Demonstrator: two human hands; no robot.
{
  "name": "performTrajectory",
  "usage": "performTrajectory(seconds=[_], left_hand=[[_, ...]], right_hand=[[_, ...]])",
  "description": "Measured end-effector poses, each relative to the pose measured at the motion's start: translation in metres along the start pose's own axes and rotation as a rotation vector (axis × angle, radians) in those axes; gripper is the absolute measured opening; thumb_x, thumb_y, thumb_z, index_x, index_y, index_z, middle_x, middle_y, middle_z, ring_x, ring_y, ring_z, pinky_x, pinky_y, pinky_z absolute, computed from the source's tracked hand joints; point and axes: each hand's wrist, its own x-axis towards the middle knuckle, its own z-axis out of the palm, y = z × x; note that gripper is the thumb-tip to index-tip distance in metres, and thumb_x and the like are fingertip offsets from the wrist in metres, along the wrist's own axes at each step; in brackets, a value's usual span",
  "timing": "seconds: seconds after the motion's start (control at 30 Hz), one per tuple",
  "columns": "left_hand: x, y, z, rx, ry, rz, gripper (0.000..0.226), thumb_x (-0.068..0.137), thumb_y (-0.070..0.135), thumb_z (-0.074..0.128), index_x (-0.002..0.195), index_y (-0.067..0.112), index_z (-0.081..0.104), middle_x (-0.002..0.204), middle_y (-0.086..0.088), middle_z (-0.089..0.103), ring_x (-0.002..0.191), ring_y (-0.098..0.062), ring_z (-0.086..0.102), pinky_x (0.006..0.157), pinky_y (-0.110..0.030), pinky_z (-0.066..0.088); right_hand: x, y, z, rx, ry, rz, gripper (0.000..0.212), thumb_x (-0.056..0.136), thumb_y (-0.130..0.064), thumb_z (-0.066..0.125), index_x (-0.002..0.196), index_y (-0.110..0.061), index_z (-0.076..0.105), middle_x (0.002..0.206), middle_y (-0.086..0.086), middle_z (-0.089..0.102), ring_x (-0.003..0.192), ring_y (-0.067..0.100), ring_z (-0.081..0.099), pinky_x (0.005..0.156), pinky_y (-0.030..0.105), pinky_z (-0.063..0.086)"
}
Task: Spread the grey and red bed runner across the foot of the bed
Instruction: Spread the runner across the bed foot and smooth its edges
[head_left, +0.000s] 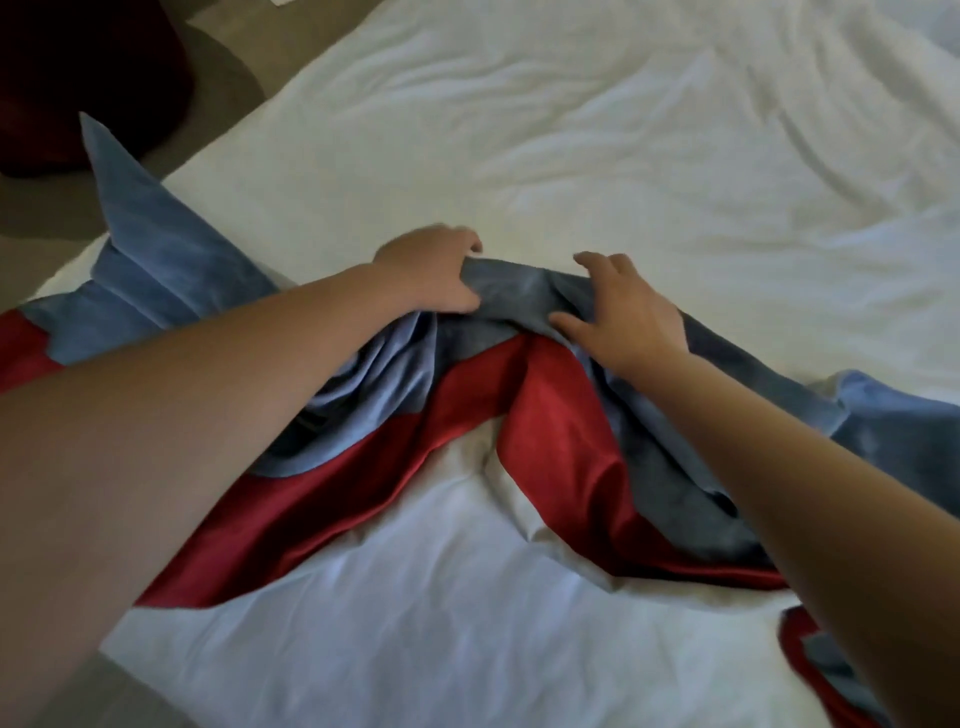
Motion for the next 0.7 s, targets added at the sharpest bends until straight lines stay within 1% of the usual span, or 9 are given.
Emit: performTrajectory(seconds=[0.03, 0.1, 0.13, 0.23, 0.37, 0.4, 0.5, 0.57, 0.7], left_hand=[[0.001, -0.001, 0.001, 0.043, -0.109, 0.024, 0.045, 0.075, 0.029, 0.066, 0.119, 0.023, 0.057, 0.113, -0.004, 0.062, 0.099, -0.025, 0.058, 0.083, -0.039, 0.049], [0.006, -0.002, -0.001, 0.086, -0.118, 0.048, 0.033, 0.079, 0.02, 0.063, 0.112, 0.024, 0.062, 0.108, -0.003, 0.064, 0.097, -0.025, 0.059, 0.082, -0.039, 0.05], [0.01, -0.002, -0.002, 0.101, -0.066, 0.051, 0.03, 0.081, 0.015, 0.06, 0.109, 0.023, 0.063, 0.107, -0.003, 0.064, 0.096, -0.025, 0.059, 0.078, -0.039, 0.049], [0.019, 0.006, -0.007, 0.244, 0.087, 0.062, 0.029, 0.08, 0.001, 0.054, 0.103, 0.016, 0.06, 0.102, -0.009, 0.06, 0.087, -0.028, 0.056, 0.064, -0.036, 0.038], [0.021, 0.021, -0.009, 0.273, 0.294, 0.129, 0.024, 0.084, -0.002, 0.045, 0.103, 0.009, 0.054, 0.104, -0.014, 0.053, 0.091, -0.033, 0.054, 0.061, -0.035, 0.031], [0.019, 0.026, -0.007, 0.24, 0.299, 0.151, 0.023, 0.085, 0.0, 0.044, 0.104, 0.01, 0.054, 0.106, -0.014, 0.052, 0.095, -0.033, 0.053, 0.063, -0.036, 0.033], [0.003, 0.033, 0.001, 0.119, 0.246, 0.24, 0.028, 0.087, 0.015, 0.052, 0.114, 0.014, 0.055, 0.113, -0.01, 0.05, 0.101, -0.03, 0.052, 0.074, -0.042, 0.046], [-0.017, 0.027, 0.007, 0.044, 0.304, 0.263, 0.034, 0.086, 0.025, 0.055, 0.118, 0.015, 0.054, 0.115, -0.008, 0.052, 0.103, -0.028, 0.052, 0.08, -0.044, 0.048], [-0.06, -0.013, 0.014, 0.046, 0.451, 0.202, 0.03, 0.091, 0.026, 0.05, 0.118, 0.015, 0.055, 0.111, -0.008, 0.055, 0.098, -0.028, 0.054, 0.077, -0.045, 0.048]], right_hand=[[0.003, -0.004, 0.001, -0.005, -0.059, 0.003, 0.075, 0.083, -0.043, 0.066, 0.144, -0.022, 0.029, 0.14, 0.006, 0.04, 0.114, 0.03, 0.054, 0.073, 0.035, 0.042], [0.009, -0.01, 0.002, -0.012, -0.169, 0.041, 0.082, 0.082, -0.037, 0.07, 0.147, -0.02, 0.024, 0.144, 0.006, 0.038, 0.12, 0.029, 0.05, 0.081, 0.037, 0.045], [0.013, -0.011, 0.003, -0.007, -0.222, 0.068, 0.078, 0.082, -0.033, 0.07, 0.146, -0.018, 0.028, 0.142, 0.008, 0.041, 0.122, 0.029, 0.05, 0.086, 0.038, 0.045], [0.03, -0.017, -0.001, -0.07, -0.334, 0.175, 0.036, 0.089, -0.015, 0.057, 0.124, -0.009, 0.056, 0.123, 0.015, 0.059, 0.112, 0.033, 0.057, 0.087, 0.037, 0.045], [0.032, 0.003, -0.018, -0.166, 0.044, 0.262, 0.028, 0.085, -0.003, 0.045, 0.108, -0.007, 0.062, 0.112, 0.02, 0.059, 0.103, 0.039, 0.059, 0.079, 0.038, 0.045], [0.03, 0.011, -0.022, -0.173, 0.067, 0.289, 0.028, 0.083, -0.002, 0.047, 0.106, -0.008, 0.062, 0.111, 0.02, 0.059, 0.102, 0.039, 0.059, 0.077, 0.037, 0.045], [0.026, 0.016, -0.026, -0.182, -0.077, 0.354, 0.033, 0.078, -0.002, 0.052, 0.108, -0.009, 0.064, 0.113, 0.018, 0.06, 0.106, 0.037, 0.058, 0.082, 0.039, 0.047], [0.021, 0.006, -0.024, -0.159, -0.015, 0.337, 0.037, 0.079, -0.005, 0.054, 0.114, -0.011, 0.061, 0.118, 0.016, 0.054, 0.109, 0.036, 0.053, 0.084, 0.041, 0.046], [0.017, -0.036, -0.013, -0.154, 0.14, 0.063, 0.038, 0.08, -0.007, 0.053, 0.117, -0.011, 0.059, 0.119, 0.015, 0.05, 0.11, 0.035, 0.048, 0.085, 0.044, 0.041]])
